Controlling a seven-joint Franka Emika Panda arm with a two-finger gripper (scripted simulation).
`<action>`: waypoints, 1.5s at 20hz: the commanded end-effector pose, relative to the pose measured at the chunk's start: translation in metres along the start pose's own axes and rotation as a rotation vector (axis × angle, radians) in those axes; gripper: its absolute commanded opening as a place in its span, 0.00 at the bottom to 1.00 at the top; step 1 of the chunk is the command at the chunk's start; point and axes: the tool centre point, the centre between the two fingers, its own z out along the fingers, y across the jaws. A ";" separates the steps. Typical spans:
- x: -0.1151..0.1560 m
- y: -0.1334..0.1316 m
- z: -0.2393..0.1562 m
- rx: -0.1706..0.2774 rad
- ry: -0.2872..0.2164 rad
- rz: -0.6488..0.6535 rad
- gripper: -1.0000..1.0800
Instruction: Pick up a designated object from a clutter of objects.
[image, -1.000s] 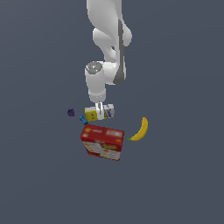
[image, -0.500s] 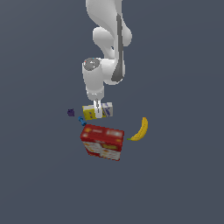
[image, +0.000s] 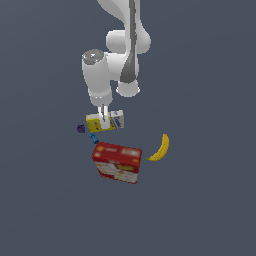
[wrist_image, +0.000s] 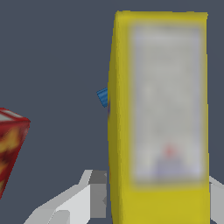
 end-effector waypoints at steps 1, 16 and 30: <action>0.009 -0.002 -0.021 0.000 0.001 0.001 0.00; 0.069 -0.018 -0.153 0.000 0.001 0.001 0.00; 0.122 -0.036 -0.266 0.001 0.000 0.000 0.00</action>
